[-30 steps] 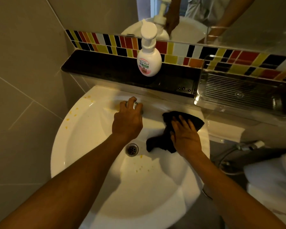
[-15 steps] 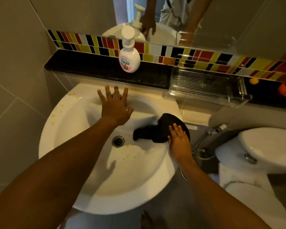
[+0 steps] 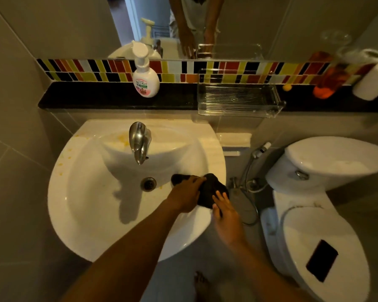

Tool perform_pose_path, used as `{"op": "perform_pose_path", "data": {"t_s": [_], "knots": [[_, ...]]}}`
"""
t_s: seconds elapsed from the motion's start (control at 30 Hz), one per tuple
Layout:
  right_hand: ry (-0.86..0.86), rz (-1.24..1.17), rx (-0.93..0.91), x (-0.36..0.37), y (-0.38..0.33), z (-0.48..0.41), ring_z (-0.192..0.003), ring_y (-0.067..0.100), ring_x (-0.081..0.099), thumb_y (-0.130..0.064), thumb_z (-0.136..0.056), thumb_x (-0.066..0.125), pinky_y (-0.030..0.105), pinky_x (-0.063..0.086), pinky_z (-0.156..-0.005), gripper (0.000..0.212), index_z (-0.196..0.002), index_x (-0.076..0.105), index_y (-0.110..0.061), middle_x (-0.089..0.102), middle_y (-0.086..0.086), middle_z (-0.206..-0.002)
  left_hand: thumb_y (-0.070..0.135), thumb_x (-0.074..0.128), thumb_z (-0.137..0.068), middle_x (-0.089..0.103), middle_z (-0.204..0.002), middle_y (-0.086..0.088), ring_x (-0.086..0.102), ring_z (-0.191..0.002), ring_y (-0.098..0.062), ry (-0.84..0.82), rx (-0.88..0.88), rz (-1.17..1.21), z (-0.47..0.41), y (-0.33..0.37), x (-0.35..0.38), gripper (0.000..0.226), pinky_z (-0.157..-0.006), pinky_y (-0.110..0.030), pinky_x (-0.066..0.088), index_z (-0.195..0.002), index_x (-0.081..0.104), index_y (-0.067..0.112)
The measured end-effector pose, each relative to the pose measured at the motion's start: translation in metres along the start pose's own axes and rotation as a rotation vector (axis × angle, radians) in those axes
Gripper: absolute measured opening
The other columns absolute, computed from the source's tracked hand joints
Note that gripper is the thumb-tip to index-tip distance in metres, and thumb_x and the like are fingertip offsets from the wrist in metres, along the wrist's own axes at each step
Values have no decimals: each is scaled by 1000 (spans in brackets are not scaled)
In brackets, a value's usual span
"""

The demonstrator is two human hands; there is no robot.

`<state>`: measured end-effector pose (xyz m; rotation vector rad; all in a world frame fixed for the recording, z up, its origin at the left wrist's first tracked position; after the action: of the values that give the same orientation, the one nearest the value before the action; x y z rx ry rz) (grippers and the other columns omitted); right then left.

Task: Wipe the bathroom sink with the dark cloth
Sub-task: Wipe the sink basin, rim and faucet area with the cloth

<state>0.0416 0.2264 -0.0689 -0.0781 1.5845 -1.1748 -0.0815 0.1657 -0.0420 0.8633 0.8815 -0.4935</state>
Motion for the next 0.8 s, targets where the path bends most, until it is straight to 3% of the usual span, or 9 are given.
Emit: {"op": "perform_pose_path", "data": {"t_s": [0.13,0.23,0.33,0.43,0.53,0.67,0.8], "knots": [[-55,-5,-13,10,0,33,-141,10,29,-30,-96,48,20,26,-107,39,-134,51,-23,40,-10,-148,19,45,-96,35,-149,-12,46,-126,-34,-39,-26,62,17,-1,24,60,-99,-44,44,-150,18,24],[-6,-179,104,6,5,40,-125,17,52,-28,-95,52,30,44,-102,28,-121,63,-22,54,-4,-135,22,51,-93,36,-148,-15,45,-128,-35,-55,-105,109,28,-12,33,69,-100,-46,43,-151,15,16],[76,-343,284,-2,9,37,-112,21,56,-24,-92,57,30,50,-89,35,-126,53,-15,49,3,-127,22,57,-87,52,-133,-17,53,-119,-34,-81,-158,191,39,-21,35,54,-99,-44,45,-136,41,7],[8,-335,442,8,14,32,-121,28,52,-14,-90,60,38,46,-97,51,-137,40,-9,47,11,-136,20,61,-85,62,-116,-15,59,-107,-30,-109,-159,225,52,-21,35,37,-88,-35,49,-120,55,7],[-70,-326,508,17,14,34,-122,33,52,-7,-89,59,43,43,-101,45,-132,44,-7,55,16,-130,19,64,-83,63,-106,-15,61,-97,-29,-123,-132,205,65,-20,31,29,-74,-31,45,-109,57,8],[-167,-55,452,2,5,42,-107,29,60,-11,-89,59,35,47,-85,22,-111,58,-7,64,15,-112,22,68,-80,63,-101,-14,62,-93,-31,-134,-97,198,81,-22,20,24,-69,-31,42,-98,58,11],[-52,26,225,-50,-42,26,-89,29,63,-9,-87,60,29,45,-66,10,-86,53,-16,62,9,-87,25,66,-79,65,-105,-11,61,-93,-28,-35,-73,198,97,-27,-31,27,-74,-33,47,-103,62,14]]}}
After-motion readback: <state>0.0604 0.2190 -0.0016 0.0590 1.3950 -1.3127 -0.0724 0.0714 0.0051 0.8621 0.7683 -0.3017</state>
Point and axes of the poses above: each hand's wrist, its own z-axis away from the middle knuckle, its own x-axis out of the palm, y = z × x, the point moved 10 cm from there along -z, towards the middle knuckle
